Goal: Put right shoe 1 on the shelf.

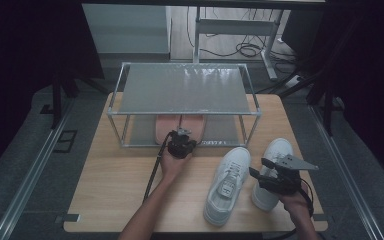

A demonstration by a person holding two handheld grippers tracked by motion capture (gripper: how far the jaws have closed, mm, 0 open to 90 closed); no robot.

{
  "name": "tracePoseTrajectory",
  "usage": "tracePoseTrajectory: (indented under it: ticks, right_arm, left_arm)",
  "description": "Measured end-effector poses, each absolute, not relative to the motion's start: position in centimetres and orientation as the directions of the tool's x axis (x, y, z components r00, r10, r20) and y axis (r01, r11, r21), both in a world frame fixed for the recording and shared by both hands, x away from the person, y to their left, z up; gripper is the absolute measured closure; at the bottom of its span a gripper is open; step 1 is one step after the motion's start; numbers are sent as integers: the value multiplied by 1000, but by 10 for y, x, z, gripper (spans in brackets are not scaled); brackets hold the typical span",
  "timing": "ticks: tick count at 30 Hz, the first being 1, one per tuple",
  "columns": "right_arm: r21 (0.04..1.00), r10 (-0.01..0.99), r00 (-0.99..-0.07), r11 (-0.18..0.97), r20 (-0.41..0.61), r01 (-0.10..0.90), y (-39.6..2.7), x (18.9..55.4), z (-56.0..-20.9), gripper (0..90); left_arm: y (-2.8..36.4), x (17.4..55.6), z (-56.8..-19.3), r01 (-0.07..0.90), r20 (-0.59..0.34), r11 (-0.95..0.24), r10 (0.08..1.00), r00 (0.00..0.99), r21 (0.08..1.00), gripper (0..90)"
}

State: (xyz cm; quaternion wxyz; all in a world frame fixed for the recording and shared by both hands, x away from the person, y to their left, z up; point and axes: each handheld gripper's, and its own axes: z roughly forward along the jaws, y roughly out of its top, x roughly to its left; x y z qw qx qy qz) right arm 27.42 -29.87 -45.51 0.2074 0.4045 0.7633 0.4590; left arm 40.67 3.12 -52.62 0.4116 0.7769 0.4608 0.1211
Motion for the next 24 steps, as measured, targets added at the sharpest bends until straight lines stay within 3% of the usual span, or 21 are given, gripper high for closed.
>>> tracePoseTrajectory:
  ticks: [24]
  right_arm:
    - [871, 818, -573, 238, 59, 430, -302, 275, -455, 387]
  left_arm:
    - [104, 315, -510, 571, -202, -243, 771, 604, 784, 895]
